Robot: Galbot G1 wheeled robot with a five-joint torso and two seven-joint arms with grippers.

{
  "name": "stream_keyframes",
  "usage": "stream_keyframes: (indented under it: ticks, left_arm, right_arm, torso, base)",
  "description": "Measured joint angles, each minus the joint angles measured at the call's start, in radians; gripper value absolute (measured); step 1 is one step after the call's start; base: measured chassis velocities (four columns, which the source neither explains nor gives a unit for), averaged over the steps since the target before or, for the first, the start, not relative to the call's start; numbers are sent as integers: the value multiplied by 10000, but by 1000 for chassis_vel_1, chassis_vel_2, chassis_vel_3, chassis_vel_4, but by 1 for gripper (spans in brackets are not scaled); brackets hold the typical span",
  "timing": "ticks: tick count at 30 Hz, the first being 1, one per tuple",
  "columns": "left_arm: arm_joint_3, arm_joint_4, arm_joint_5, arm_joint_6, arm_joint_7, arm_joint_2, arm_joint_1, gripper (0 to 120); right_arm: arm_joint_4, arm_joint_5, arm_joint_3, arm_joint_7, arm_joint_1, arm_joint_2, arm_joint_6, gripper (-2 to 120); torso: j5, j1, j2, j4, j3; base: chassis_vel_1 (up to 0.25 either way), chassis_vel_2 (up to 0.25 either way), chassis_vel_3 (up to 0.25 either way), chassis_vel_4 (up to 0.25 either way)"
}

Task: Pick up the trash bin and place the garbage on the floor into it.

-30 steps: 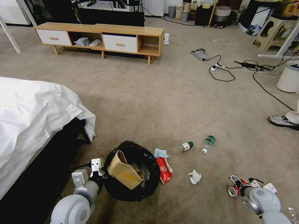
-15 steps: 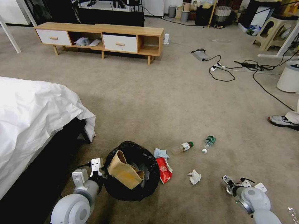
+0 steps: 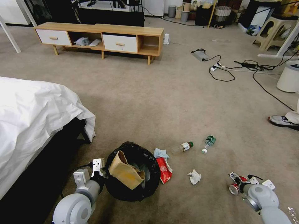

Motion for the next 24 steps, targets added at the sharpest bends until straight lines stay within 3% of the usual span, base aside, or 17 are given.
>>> stream_keyframes:
  ticks: [5, 14, 24]
  left_arm:
    - [14, 44, -8, -13, 18, 1, -26, 0]
    - [-40, 78, -60, -23, 29, 89, -13, 0]
    - [-1, 103, 2, -49, 60, -3, 44, 0]
  right_arm:
    - [-35, 35, 47, 30, 112, -21, 28, 100]
    - [-724, -335, -131, -18, 838, 707, 86, 96]
    - [-986, -398, -142, 57, 1159, 766, 127, 61]
  torso:
    - [0, 0, 0, 1, 0]
    - [1, 0, 0, 2, 0]
    - [1, 0, 0, 1, 0]
  base:
    - [0, 0, 0, 0]
    - [0, 0, 0, 0]
    - [0, 0, 0, 0]
